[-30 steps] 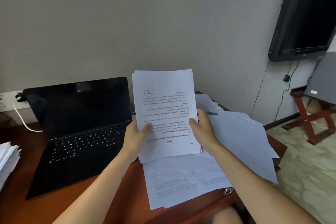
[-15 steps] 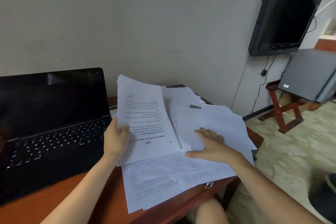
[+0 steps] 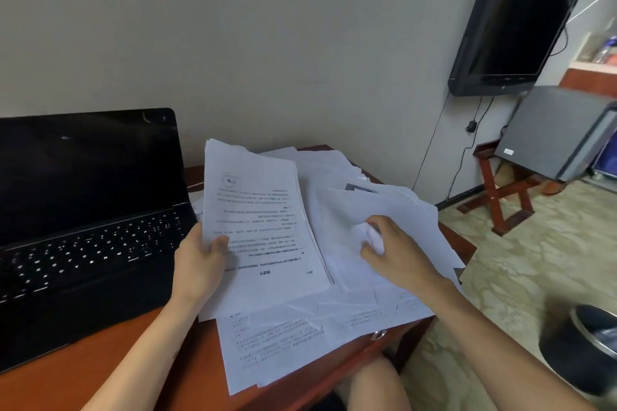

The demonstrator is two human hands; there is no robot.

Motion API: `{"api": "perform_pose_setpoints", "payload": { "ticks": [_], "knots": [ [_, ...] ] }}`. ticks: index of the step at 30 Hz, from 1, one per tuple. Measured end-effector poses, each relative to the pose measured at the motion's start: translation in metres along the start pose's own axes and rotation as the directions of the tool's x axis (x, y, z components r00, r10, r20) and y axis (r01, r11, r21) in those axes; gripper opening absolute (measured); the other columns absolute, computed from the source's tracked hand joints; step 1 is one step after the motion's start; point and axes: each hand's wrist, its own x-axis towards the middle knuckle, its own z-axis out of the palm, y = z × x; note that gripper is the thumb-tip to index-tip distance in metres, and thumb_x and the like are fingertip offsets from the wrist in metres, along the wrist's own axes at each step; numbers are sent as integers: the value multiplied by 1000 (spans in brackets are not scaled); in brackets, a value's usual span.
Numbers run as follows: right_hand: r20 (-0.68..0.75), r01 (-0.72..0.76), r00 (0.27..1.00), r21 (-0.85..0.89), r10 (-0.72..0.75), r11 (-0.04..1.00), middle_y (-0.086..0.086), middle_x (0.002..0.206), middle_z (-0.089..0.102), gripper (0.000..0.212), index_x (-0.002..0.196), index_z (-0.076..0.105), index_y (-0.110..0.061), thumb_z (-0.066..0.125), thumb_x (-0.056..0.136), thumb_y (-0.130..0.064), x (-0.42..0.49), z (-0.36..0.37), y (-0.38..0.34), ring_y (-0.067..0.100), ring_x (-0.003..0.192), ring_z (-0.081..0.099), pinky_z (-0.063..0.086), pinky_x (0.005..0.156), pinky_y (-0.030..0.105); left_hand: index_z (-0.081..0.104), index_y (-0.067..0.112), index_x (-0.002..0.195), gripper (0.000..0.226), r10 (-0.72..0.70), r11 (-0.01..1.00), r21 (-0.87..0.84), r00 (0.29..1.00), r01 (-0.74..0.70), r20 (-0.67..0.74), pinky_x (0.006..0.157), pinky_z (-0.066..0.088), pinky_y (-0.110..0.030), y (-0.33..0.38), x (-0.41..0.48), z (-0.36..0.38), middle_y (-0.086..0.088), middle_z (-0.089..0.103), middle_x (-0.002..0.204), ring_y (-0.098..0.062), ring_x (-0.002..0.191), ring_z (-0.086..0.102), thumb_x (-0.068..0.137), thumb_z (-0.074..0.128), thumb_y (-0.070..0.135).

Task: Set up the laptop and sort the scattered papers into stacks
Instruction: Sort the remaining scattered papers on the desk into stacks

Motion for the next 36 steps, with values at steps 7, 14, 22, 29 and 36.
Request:
{"api": "perform_pose_setpoints", "payload": {
  "ticks": [7, 14, 22, 29, 36],
  "knots": [
    [-105, -16, 994, -123, 3, 992, -5, 88, 64, 21, 115, 59, -16, 49, 102, -29, 6, 11, -10, 19, 79, 62, 56, 76, 36, 63, 22, 111, 9, -25, 1000, 4, 1000, 25, 0, 74, 54, -32, 0, -3, -2, 7, 71, 106, -13, 97, 69, 105, 60, 16],
    [115, -262, 965, 389, 235, 883, -2, 126, 63, 45, 134, 54, -15, 55, 100, -44, 35, 24, -46, 14, 117, 59, 42, 94, 25, 64, 18, 119, 14, -30, 1000, 4, 1000, 30, 4, 72, 51, -24, 2, -6, -3, 10, 70, 109, -8, 99, 66, 105, 60, 18],
    [408, -4, 912, -95, 43, 995, -16, 166, 12, 72, 157, 24, -31, 46, 96, -64, 3, 19, -18, 12, 155, -1, -1, 124, 47, 64, 16, 119, 14, -40, 999, 23, 999, 40, 8, 72, 50, -24, 4, -8, -4, 7, 70, 109, -10, 98, 67, 105, 61, 19],
    [317, 149, 942, -106, -109, 983, -10, 144, 47, 64, 143, 45, -26, 57, 92, -63, -4, 5, -2, 12, 131, 44, 39, 108, 35, 63, 14, 120, 16, -23, 998, 60, 1000, 22, 17, 71, 48, -23, 5, -8, -4, 4, 70, 110, -15, 99, 66, 105, 61, 20],
    [15, 242, 969, -291, -248, 926, 0, 95, 69, 33, 131, 60, -17, 55, 101, -30, -6, 12, 3, 20, 78, 67, 56, 70, 36, 66, 16, 122, 19, -61, 998, 12, 997, 61, 45, 78, 55, -32, 2, -5, -5, 5, 73, 113, -19, 103, 70, 104, 62, 20]
  ]
}}
